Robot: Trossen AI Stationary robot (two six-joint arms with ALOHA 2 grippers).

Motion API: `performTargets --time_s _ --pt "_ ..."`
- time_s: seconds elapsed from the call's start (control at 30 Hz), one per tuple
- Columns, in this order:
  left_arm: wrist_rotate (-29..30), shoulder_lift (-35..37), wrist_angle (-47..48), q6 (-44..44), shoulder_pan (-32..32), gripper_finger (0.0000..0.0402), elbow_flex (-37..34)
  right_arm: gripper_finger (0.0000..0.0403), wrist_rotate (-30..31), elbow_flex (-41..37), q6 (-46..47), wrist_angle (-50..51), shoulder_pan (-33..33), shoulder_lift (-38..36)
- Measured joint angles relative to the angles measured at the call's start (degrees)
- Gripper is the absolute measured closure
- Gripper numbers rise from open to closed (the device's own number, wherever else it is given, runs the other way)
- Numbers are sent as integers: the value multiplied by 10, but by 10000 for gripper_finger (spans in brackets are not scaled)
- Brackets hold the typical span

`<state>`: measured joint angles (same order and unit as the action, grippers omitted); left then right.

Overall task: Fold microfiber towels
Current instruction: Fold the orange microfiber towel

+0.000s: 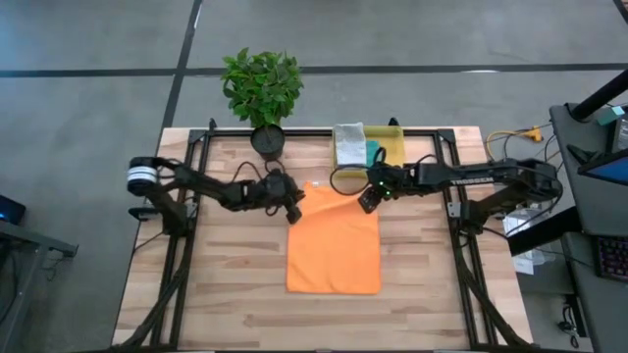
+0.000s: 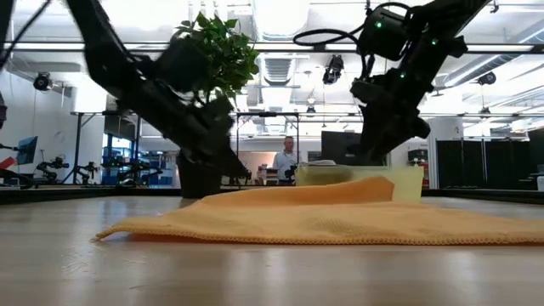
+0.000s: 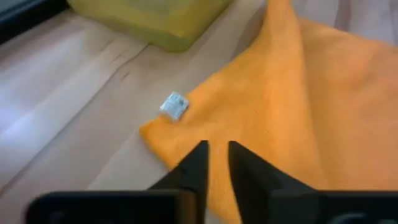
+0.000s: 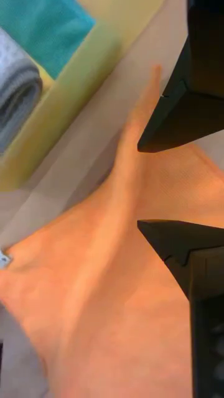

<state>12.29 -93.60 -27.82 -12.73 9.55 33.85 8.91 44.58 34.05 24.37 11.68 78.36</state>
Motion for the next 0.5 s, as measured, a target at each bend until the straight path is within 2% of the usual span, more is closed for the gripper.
performTargets --time_s 0.1,0.3,0.4,0.5 --pt "-35 -44 -7 -1 16 393 31 220 -2 2 2 -4 -5 9" --pt "-48 -112 37 1 30 389 92 220 -10 2 19 -5 -9 4" --pt "-47 -120 79 -1 35 389 109 220 -28 2 24 -3 -20 -1" --pt "-9 -114 111 -3 36 392 112 220 -44 2 49 -4 -46 -1"
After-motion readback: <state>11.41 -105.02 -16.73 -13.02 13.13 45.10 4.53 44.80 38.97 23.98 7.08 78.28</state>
